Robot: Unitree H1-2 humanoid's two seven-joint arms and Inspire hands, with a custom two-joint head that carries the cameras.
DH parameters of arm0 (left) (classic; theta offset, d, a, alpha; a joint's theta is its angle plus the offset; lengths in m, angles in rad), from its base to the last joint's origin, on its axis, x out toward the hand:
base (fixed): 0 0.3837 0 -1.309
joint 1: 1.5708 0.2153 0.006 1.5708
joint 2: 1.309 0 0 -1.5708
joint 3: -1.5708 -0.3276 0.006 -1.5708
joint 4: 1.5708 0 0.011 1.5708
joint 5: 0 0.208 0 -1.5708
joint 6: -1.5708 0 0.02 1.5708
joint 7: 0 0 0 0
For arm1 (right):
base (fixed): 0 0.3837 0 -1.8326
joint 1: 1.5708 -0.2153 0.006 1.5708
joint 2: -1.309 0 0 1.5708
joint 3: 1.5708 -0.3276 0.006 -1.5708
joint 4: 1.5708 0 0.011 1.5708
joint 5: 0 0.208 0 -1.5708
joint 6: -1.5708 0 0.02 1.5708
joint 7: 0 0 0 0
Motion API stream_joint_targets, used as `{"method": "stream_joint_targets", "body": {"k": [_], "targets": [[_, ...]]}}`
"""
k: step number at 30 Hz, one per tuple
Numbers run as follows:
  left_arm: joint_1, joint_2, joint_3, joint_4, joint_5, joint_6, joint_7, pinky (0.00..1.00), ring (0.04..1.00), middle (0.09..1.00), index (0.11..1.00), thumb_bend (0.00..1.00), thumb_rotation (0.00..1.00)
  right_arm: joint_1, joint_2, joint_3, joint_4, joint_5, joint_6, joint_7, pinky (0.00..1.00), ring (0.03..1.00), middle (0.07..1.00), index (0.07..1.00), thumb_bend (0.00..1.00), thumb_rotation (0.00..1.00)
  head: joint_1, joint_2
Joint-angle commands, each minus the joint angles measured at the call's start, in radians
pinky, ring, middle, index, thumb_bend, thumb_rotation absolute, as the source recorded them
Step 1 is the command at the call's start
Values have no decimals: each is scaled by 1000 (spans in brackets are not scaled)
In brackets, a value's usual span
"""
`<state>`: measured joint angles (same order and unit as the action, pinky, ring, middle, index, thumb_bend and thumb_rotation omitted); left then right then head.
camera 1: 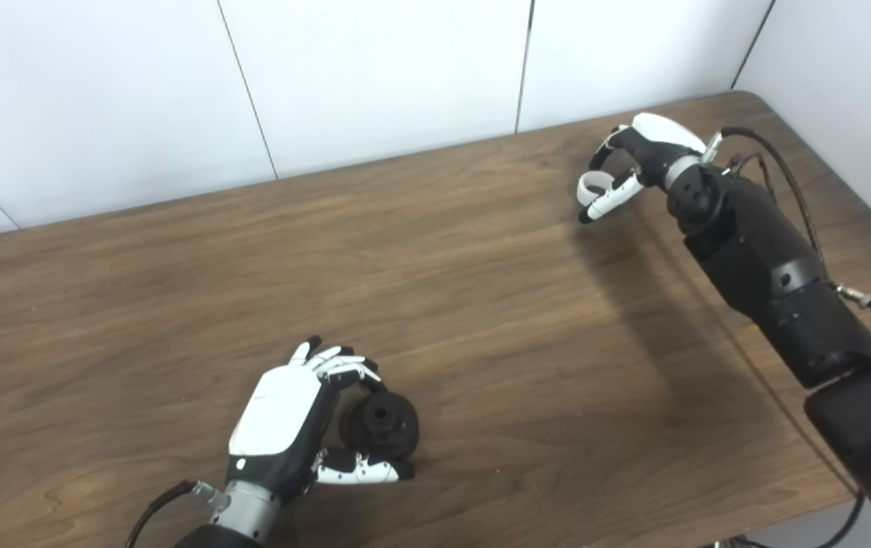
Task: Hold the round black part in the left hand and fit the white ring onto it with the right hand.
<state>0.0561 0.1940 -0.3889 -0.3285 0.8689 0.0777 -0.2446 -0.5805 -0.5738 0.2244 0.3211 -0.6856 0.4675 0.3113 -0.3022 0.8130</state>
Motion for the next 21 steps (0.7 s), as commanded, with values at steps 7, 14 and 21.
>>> {"method": "stream_joint_targets", "body": {"k": [7, 14, 21], "targets": [[14, 14, 12, 2, 21, 22, -10, 1000, 871, 759, 483, 523, 51, -56, -36, -2, -12, -17, 0, 3, 1000, 1000, 952, 670, 810, 265, -3, 2], [13, 16, 12, 2, 19, 21, -12, 1000, 874, 764, 483, 523, 51, -52, -35, -7, -20, -12, 0, 10, 1000, 1000, 953, 663, 795, 257, -3, 2], [10, 19, 13, 1, 18, 18, -13, 1000, 875, 763, 483, 524, 52, -53, -33, -7, -16, -17, 1, 14, 1000, 1000, 952, 661, 794, 257, -3, 2]]}}
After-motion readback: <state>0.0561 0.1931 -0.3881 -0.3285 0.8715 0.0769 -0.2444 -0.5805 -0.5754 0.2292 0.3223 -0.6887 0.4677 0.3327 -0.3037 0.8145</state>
